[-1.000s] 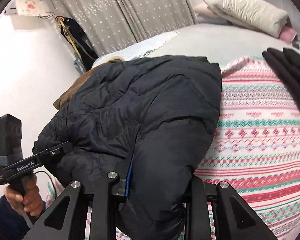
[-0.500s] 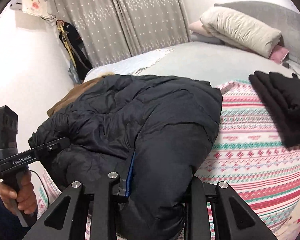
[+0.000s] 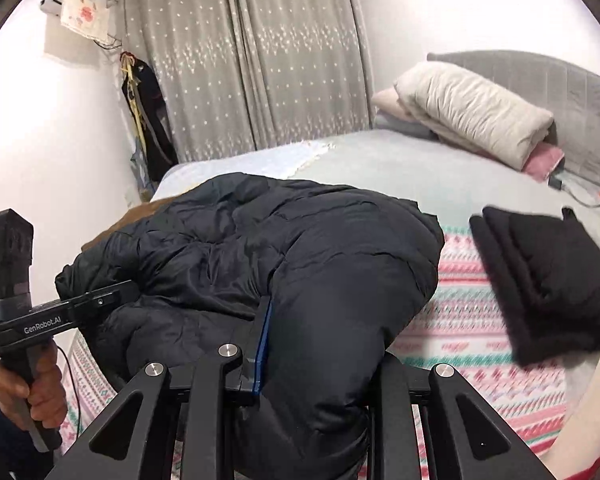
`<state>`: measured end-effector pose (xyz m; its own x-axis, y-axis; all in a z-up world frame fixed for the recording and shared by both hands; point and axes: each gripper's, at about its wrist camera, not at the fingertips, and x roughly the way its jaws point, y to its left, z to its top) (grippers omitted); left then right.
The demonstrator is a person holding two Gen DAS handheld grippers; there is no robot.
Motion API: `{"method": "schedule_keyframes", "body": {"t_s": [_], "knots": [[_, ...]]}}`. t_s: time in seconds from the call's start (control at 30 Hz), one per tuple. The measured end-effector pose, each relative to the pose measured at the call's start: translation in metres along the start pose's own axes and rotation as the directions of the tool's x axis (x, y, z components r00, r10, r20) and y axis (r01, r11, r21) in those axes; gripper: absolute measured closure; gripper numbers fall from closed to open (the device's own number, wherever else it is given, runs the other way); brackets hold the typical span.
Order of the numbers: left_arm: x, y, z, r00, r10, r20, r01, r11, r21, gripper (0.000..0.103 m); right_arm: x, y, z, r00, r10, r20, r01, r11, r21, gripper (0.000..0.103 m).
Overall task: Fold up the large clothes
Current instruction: 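Carry the jacket bundle with both grippers toward the bed's pillow end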
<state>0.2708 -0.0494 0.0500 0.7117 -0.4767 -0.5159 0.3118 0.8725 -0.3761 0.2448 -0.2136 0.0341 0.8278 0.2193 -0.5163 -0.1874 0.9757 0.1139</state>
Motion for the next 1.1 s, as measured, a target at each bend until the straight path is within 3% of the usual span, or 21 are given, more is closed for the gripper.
{"method": "schedule_keyframes", "body": {"t_s": [0.2, 0.37, 0.63, 0.87, 0.93, 1.0, 1.03, 1.1], "knots": [[0.018, -0.026, 0.024, 0.999, -0.034, 0.03, 0.034, 0.999, -0.018, 0.081, -0.004, -0.026, 0.024, 0.999, -0.006, 0.042, 0.006, 1.0, -0.002, 0.079], [0.053, -0.087, 0.052, 0.994, -0.099, 0.048, 0.097, 0.994, 0.043, 0.081, -0.024, -0.073, 0.045, 0.993, -0.035, 0.112, 0.038, 0.999, -0.023, 0.079], [0.152, -0.206, 0.088, 0.971, -0.22, 0.092, 0.209, 0.971, 0.117, 0.081, -0.059, -0.21, 0.103, 0.978, -0.102, 0.181, 0.11, 0.993, -0.035, 0.079], [0.233, -0.313, 0.137, 0.953, -0.275, 0.127, 0.246, 0.947, 0.206, 0.081, -0.086, -0.349, 0.144, 0.935, -0.24, 0.262, 0.221, 0.97, 0.099, 0.079], [0.245, -0.328, 0.127, 0.95, -0.29, 0.115, 0.258, 0.937, 0.234, 0.081, -0.095, -0.373, 0.14, 0.916, -0.251, 0.311, 0.22, 0.967, 0.132, 0.079], [0.259, -0.331, 0.107, 0.958, -0.275, 0.075, 0.247, 0.932, 0.265, 0.08, -0.095, -0.397, 0.116, 0.907, -0.238, 0.347, 0.192, 0.968, 0.162, 0.078], [0.278, -0.329, 0.085, 0.965, -0.263, 0.022, 0.249, 0.935, 0.254, 0.08, -0.087, -0.412, 0.103, 0.918, -0.232, 0.321, 0.18, 0.966, 0.184, 0.077], [0.305, -0.318, 0.055, 0.969, -0.24, -0.056, 0.247, 0.945, 0.213, 0.08, -0.055, -0.444, 0.068, 0.954, -0.23, 0.192, 0.179, 0.952, 0.25, 0.076]]}}
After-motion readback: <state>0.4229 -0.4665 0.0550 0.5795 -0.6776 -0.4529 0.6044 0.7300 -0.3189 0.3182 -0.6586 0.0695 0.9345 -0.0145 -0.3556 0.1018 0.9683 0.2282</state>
